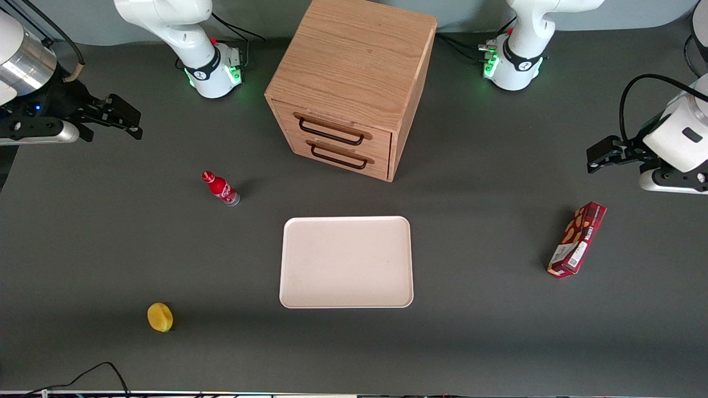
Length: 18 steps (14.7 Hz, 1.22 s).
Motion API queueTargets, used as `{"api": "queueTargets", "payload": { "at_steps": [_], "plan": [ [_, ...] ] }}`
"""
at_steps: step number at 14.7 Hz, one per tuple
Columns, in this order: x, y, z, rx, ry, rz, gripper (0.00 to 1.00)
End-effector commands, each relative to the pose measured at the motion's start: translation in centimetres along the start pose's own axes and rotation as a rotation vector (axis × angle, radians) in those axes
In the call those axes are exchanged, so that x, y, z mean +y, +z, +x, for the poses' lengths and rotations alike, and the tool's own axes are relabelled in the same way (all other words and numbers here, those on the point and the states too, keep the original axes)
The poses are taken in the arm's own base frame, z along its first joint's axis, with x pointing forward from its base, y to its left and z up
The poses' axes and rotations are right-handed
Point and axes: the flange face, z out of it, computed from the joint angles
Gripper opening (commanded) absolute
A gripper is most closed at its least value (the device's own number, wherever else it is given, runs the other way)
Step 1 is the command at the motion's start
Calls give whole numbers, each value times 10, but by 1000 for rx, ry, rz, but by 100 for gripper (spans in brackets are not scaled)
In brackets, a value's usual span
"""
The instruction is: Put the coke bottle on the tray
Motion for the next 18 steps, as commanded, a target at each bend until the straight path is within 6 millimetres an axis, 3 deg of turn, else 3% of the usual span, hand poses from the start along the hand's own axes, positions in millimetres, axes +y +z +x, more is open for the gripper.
{"api": "queueTargets", "payload": {
  "at_steps": [1, 3, 6, 10, 13, 16, 18],
  "plan": [
    [-14, 37, -3, -46, 46, 36, 100],
    [-16, 90, -3, -54, 53, 28, 100],
    [-12, 195, -15, -25, 69, 22, 100],
    [-5, 276, -22, 0, 87, 20, 100],
    [1, 314, -37, 23, 91, 17, 100],
    [3, 322, -41, 27, 84, 8, 99],
    [4, 330, -47, 12, 92, 4, 88]
  ]
}}
